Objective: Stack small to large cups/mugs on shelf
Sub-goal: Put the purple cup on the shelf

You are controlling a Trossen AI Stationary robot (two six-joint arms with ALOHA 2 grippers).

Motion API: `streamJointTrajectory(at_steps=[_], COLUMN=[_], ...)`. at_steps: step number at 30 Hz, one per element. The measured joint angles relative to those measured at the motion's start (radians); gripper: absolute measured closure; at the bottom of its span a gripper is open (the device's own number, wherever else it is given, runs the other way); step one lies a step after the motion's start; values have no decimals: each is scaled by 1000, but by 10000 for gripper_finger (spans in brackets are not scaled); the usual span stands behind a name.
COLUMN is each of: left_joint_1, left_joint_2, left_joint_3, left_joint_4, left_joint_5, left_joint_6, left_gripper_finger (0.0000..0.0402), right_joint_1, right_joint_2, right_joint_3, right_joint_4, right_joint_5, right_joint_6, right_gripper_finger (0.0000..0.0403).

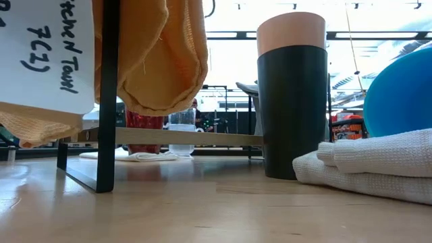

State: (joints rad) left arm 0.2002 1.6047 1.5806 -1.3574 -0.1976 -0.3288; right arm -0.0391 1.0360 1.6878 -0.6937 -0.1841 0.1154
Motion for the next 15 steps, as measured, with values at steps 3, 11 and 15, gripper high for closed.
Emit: streamJointTrajectory(at_steps=[3,11,15], left_joint_1=[16,75,80], left_joint_2=[0,27,51], left_joint_3=[0,1,1], left_joint_4=[-31,-84,-85], left_joint_5=[-14,42,101], left_joint_6=[7,45,70], left_gripper_finger=[165,163,166], right_joint_1=[0,-1,-24], right_joint_2=[9,33,36], right_joint_3=[0,0,0], right_joint_4=[1,10,13], right_joint_5=[0,1,0], right_joint_6=[24,63,79], right_gripper_finger=[361,362,362])
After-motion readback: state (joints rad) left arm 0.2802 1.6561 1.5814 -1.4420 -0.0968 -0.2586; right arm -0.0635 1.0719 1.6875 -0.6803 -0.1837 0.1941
